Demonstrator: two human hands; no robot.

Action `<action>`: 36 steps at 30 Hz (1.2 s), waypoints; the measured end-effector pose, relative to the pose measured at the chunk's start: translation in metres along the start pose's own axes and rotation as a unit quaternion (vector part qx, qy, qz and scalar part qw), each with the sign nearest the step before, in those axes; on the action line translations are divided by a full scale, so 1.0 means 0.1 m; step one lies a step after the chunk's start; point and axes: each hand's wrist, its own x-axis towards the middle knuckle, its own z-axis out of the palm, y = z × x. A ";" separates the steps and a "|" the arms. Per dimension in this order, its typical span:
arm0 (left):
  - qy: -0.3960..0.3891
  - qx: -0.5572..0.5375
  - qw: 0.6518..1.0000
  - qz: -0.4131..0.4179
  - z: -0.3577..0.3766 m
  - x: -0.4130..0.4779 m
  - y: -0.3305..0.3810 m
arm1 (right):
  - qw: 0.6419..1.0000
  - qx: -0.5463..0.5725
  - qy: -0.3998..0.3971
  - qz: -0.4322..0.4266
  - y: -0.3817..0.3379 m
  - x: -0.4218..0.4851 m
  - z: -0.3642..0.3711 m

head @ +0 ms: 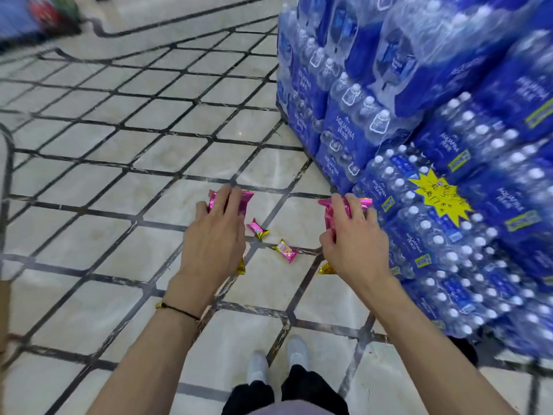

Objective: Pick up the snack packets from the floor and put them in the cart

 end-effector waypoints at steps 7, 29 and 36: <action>0.012 0.033 0.998 0.051 -0.50 0.06 0.06 | 0.998 0.008 0.018 0.064 0.15 -0.31 -0.41; 0.008 -0.101 0.912 0.398 -0.86 -0.55 1.50 | 0.885 -0.052 0.113 0.449 0.38 -2.57 -1.07; -0.034 -0.122 0.847 0.516 -0.98 -1.40 2.35 | 0.797 -0.072 0.122 0.588 0.46 -3.90 -1.20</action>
